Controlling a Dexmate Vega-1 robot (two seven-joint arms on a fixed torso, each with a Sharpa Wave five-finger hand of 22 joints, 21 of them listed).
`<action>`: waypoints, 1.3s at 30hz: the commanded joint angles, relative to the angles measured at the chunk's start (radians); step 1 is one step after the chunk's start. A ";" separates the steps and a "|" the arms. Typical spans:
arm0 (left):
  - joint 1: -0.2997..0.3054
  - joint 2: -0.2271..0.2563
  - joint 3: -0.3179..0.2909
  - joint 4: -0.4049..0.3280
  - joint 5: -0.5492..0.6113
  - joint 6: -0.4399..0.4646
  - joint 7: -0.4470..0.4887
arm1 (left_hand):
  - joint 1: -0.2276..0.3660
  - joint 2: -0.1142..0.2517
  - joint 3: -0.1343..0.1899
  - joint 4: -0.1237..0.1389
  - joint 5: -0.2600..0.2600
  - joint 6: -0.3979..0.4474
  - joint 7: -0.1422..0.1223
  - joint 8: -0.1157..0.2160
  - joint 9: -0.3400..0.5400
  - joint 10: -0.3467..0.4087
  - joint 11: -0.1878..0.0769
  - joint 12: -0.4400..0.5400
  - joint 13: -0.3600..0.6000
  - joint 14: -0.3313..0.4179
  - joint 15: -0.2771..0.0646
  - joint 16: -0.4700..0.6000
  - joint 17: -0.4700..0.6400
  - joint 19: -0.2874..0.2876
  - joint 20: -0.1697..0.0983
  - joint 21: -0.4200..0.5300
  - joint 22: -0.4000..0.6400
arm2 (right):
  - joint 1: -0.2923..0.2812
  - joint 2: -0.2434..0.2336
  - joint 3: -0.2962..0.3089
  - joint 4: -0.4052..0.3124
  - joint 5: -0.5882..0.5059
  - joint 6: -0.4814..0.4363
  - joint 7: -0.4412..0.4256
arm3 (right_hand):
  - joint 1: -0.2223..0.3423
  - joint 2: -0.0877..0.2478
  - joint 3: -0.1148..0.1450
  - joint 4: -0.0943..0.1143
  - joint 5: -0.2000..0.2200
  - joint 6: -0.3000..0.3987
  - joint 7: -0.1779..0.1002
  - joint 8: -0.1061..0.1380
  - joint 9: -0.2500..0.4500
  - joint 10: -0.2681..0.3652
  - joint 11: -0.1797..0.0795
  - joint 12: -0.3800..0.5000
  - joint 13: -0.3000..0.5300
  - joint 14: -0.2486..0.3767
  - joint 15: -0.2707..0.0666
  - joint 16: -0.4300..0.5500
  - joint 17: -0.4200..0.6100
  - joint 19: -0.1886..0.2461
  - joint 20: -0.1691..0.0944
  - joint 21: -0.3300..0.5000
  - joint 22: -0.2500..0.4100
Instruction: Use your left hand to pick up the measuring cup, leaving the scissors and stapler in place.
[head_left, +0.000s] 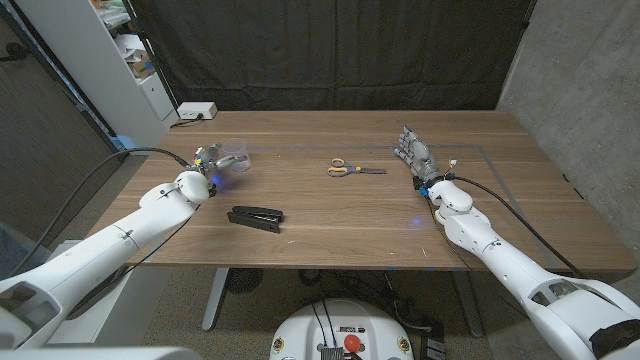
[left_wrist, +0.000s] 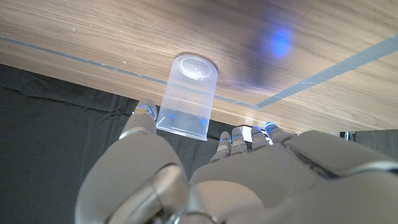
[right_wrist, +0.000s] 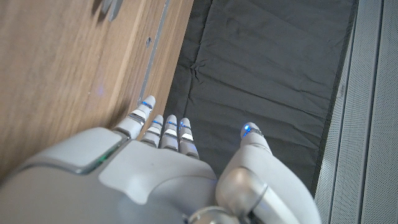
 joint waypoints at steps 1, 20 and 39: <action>-0.052 -0.041 0.040 0.063 0.018 -0.013 -0.023 | 0.014 0.001 -0.006 -0.002 0.006 0.002 -0.006 0.001 0.003 -0.003 -0.010 0.006 0.003 -0.001 -0.011 0.004 0.002 -0.031 0.004 0.004 0.004 | 0.019 0.009 0.002 0.041 0.004 0.012 0.018 | -0.002 0.004 -0.005 0.001 0.009 0.011 -0.004 0.008 0.006 0.005 0.001 0.004 0.003 0.004 -0.001 0.003 0.006 0.004 0.004 0.010 0.006; -0.053 -0.088 0.027 0.147 0.023 -0.107 0.048 | 0.018 0.003 -0.012 0.002 0.009 0.021 -0.011 0.008 0.003 0.017 -0.013 0.016 0.003 0.018 -0.015 0.012 0.002 -0.021 0.006 0.009 0.004 | 0.042 0.021 -0.003 0.097 0.002 0.010 0.027 | -0.002 0.004 -0.006 0.000 0.010 0.012 -0.005 0.008 0.006 0.009 0.000 0.005 0.003 0.007 -0.002 0.004 0.006 0.004 0.004 0.010 0.006; -0.046 -0.165 -0.050 0.304 -0.119 -0.332 0.044 | 0.081 0.013 -0.023 -0.005 0.034 0.155 -0.040 0.034 0.003 0.169 -0.063 0.064 -0.002 0.173 -0.062 0.039 0.000 0.129 -0.016 0.046 0.003 | 0.028 0.007 -0.006 0.067 -0.005 -0.008 0.012 | -0.002 0.005 -0.007 -0.001 0.010 0.016 -0.010 0.009 0.006 0.014 -0.001 0.006 0.003 0.010 -0.003 0.005 0.006 0.004 0.004 0.010 0.006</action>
